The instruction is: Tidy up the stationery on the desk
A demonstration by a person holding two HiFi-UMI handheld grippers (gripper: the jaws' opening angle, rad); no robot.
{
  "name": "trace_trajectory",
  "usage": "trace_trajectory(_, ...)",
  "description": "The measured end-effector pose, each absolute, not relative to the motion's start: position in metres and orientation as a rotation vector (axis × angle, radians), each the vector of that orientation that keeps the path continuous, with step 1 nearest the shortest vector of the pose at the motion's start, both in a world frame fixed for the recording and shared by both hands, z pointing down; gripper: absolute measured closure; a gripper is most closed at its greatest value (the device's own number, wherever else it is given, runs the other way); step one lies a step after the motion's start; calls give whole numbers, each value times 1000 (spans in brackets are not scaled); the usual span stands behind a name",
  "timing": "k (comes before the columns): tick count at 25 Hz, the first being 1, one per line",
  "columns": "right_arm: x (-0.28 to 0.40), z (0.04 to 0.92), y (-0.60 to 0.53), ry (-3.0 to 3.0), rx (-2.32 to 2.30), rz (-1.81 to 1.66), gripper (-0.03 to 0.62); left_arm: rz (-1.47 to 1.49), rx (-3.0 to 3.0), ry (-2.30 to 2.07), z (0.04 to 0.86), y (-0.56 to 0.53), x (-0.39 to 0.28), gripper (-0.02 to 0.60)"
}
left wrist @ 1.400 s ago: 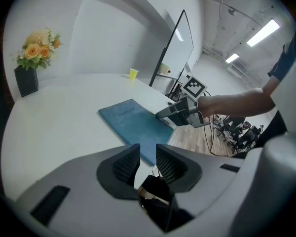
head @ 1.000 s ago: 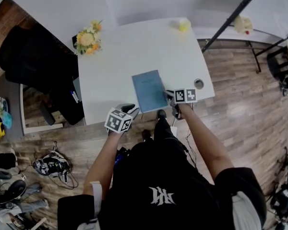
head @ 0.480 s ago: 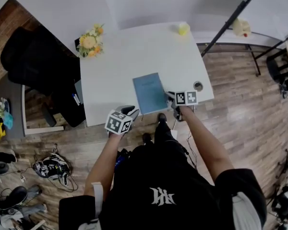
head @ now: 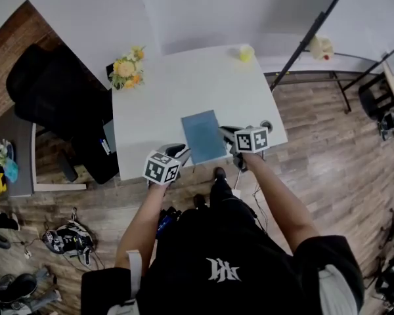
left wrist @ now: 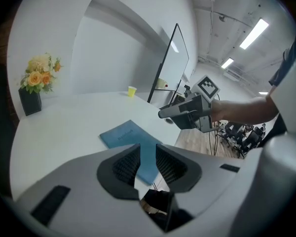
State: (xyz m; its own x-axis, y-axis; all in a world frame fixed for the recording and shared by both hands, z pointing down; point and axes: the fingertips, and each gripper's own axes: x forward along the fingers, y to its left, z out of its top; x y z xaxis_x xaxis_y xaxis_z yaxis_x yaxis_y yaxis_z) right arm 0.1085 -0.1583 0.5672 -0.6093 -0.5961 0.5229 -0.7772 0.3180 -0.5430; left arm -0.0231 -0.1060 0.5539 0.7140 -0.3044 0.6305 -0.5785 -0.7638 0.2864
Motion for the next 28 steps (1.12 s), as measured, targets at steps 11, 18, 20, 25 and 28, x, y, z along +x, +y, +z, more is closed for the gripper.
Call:
trace_trajectory(11, 47, 376, -128, -2983, 1007, 733, 543, 392, 2751, -665, 413, -115, -18, 551)
trace_trajectory(18, 38, 294, -86, -3132, 1005, 479, 548, 191, 2883, -590, 351, -78, -19, 571)
trace_trajectory(20, 37, 280, -74, -3145, 1002, 445, 548, 152, 2900, -592, 338, -68, -20, 572)
trace_trajectory(25, 34, 259, -49, -3148, 1012, 331, 549, 115, 2924, -628, 308, -49, -30, 574)
trace_trajectory(28, 35, 263, -42, -3138, 1009, 330, 551, 99, 2937, -652, 289, -42, -35, 574)
